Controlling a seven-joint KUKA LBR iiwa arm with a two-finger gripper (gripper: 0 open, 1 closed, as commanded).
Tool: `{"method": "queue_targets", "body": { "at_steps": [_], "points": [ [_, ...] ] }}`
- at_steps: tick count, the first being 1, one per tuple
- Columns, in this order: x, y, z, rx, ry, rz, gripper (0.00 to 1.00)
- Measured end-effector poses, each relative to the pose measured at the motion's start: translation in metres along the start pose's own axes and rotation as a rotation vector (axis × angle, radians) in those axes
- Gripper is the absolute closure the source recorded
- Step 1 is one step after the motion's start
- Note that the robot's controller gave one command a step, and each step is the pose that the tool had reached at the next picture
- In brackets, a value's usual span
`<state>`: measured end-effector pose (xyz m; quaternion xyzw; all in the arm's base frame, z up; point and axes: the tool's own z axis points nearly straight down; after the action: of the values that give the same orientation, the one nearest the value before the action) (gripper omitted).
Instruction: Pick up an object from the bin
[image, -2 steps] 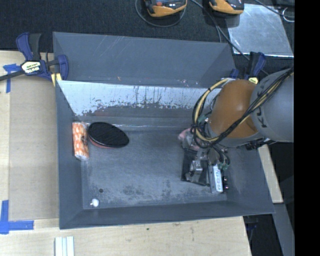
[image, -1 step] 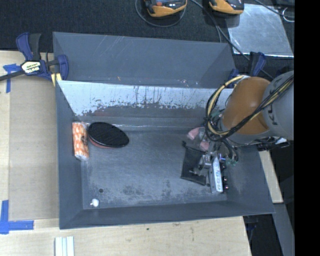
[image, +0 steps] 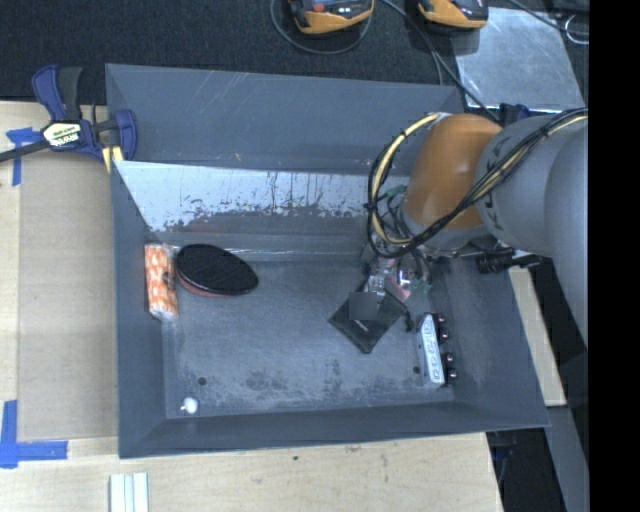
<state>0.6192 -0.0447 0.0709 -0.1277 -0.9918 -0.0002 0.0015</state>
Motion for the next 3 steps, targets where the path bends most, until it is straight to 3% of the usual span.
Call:
{"method": "queue_targets", "body": {
  "at_steps": [1, 2, 3],
  "points": [
    [-0.015, -0.033, -0.025, 0.001, -0.017, -0.193, 0.00],
    [0.015, -0.011, -0.001, -0.002, -0.006, 0.548, 1.00],
    [0.015, -0.011, -0.001, -0.002, -0.006, 0.547, 1.00]
  ]
}}
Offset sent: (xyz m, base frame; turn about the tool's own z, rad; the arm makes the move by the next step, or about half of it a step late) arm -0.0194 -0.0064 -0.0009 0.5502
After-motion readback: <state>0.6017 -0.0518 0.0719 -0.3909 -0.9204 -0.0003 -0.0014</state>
